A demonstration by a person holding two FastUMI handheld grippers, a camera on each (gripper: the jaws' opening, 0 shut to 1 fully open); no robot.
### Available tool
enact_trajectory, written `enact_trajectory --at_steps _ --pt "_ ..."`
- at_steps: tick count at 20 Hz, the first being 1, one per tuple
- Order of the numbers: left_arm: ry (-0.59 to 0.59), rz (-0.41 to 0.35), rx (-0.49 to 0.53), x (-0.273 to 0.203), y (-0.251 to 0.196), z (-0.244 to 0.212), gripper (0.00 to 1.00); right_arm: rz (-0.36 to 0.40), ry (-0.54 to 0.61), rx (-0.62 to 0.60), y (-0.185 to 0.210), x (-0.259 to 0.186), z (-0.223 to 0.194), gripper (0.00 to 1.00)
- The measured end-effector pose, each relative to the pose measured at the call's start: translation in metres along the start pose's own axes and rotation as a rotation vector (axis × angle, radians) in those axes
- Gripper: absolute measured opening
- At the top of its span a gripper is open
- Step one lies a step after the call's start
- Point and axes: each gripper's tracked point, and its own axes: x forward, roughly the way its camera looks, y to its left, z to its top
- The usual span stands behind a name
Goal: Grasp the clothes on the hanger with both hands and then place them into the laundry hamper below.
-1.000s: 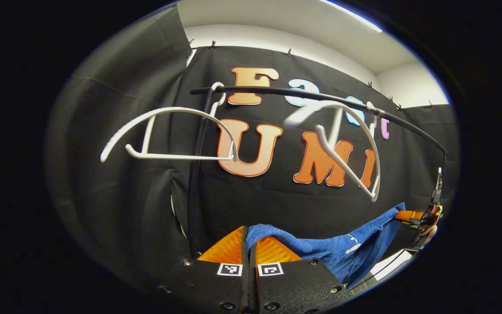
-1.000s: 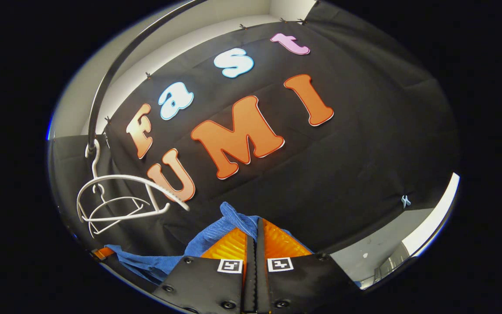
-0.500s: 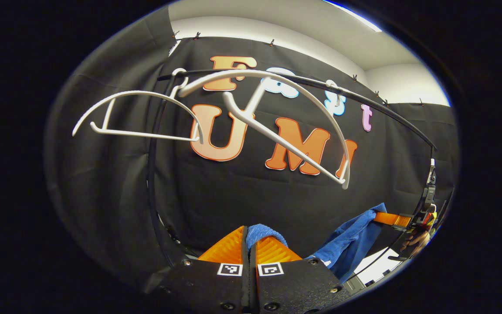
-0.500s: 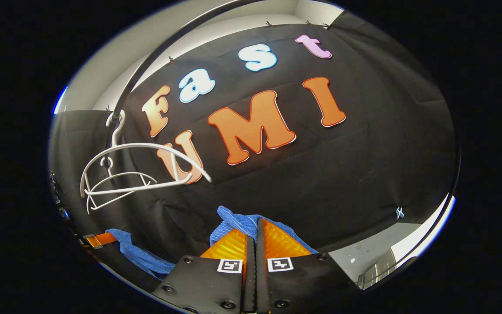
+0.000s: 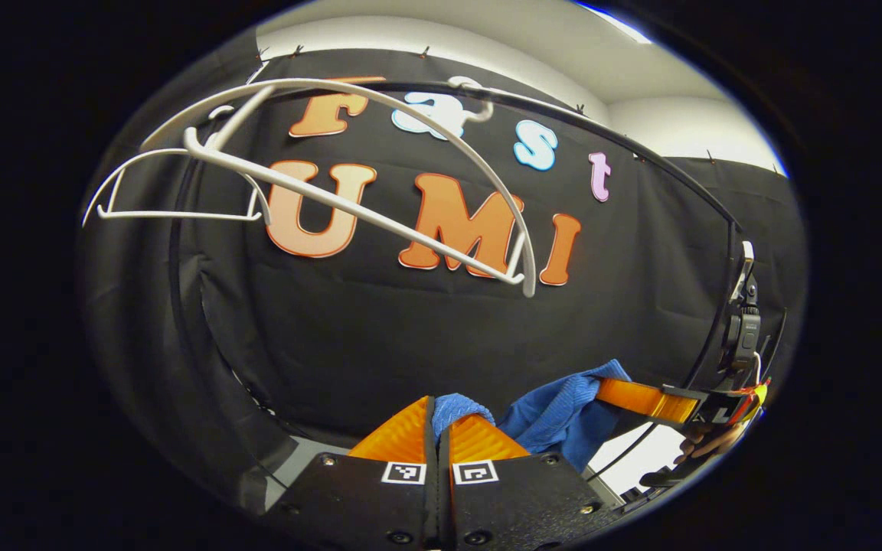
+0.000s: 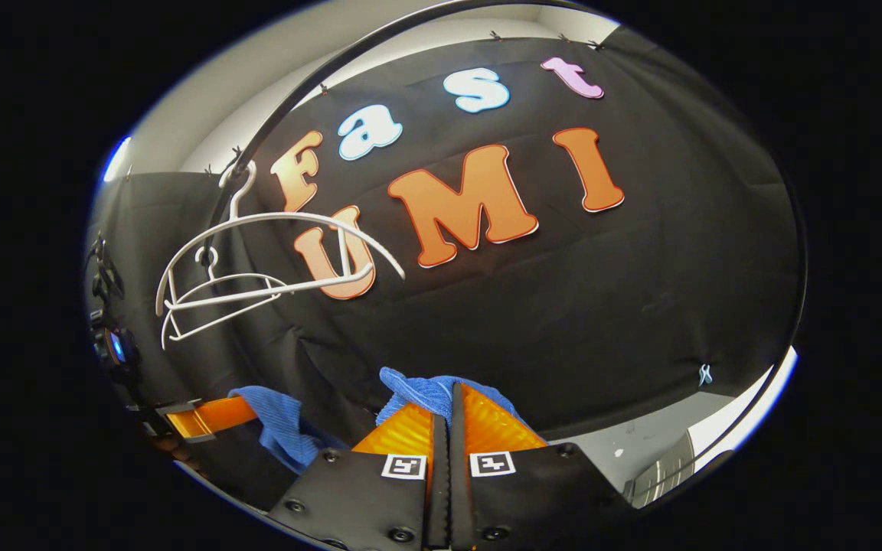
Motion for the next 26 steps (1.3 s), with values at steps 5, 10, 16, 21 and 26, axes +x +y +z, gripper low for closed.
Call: enact_trajectory --at_steps 5,10,16,21,26 --pt "0.062 -0.001 -0.038 0.022 -0.032 -0.027 0.0 -0.028 0.044 -0.009 -0.01 0.002 -0.02 0.07" --pt "0.148 0.006 -0.043 0.041 -0.038 -0.071 0.0 -0.062 0.133 -0.003 -0.038 0.005 -0.055 0.08" --pt "0.358 0.022 -0.071 0.046 -0.03 -0.149 0.0 -0.115 0.275 0.03 -0.076 0.012 -0.117 0.08" --pt "0.474 0.02 -0.084 0.049 -0.031 -0.195 0.0 -0.149 0.384 0.004 -0.092 0.019 -0.163 0.08" --pt "0.602 0.051 -0.096 0.055 -0.014 -0.247 0.0 -0.169 0.48 0.033 -0.1 0.031 -0.211 0.08"
